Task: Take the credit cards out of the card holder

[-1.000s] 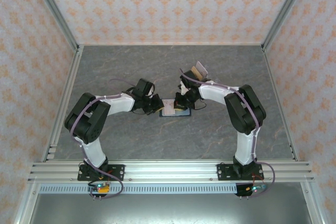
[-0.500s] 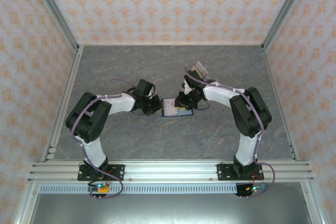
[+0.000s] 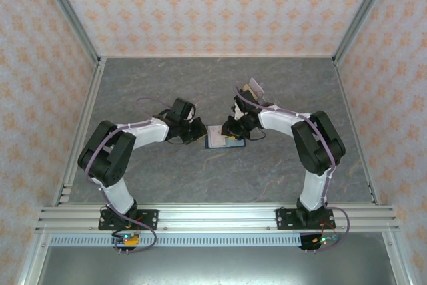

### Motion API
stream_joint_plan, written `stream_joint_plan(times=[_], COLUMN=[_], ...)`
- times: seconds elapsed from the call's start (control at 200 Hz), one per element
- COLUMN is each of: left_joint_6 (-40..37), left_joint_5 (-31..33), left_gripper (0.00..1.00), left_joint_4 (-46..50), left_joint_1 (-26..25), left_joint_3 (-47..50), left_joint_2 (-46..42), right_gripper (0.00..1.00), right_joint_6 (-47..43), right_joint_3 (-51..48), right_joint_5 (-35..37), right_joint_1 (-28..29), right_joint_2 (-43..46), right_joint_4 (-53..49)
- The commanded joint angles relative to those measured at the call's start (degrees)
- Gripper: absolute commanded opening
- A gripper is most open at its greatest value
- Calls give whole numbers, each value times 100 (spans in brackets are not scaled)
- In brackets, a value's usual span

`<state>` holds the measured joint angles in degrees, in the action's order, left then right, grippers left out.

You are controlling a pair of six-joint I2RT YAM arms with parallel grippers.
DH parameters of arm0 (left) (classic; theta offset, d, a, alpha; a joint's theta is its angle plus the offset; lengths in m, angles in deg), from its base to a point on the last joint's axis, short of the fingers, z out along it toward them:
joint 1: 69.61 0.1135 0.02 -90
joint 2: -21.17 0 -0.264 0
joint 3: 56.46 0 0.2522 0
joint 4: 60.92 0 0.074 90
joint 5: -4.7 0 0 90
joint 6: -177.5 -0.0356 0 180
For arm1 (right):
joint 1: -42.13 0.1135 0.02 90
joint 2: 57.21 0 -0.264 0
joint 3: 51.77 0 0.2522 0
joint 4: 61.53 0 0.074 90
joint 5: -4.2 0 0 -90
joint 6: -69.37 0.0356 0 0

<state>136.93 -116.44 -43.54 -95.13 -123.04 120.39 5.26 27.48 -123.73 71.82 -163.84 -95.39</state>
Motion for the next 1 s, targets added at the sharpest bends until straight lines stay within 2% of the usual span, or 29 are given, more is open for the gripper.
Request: stream_joint_plan(times=[0.0,0.31,0.581,0.736,0.881,0.996], left_joint_6=[-138,-127,-118,-135,-14,-57], left_joint_5=[2,157,126,65,-247,-170], left_gripper=[10,10,10,10,10,9], left_joint_4=[160,259,211,209,-60,49], left_joint_1=[-49,-50,-46,-45,-48,-47], left_joint_3=[-117,-117,-165,-271,-355,-424], left_joint_2=[-50,2,92,156,319,400], right_gripper=[26,27,27,27,27,26], right_joint_6=[-29,-233,-469,-542,-462,-362], right_joint_3=[248,823,1096,1027,752,460], right_joint_5=[105,163,-125,-83,-31,21], right_joint_1=[-6,19,107,103,65,30], right_joint_2=[-167,-729,-920,-686,-327,-72], right_joint_4=[57,-159,-227,-228,-153,-73])
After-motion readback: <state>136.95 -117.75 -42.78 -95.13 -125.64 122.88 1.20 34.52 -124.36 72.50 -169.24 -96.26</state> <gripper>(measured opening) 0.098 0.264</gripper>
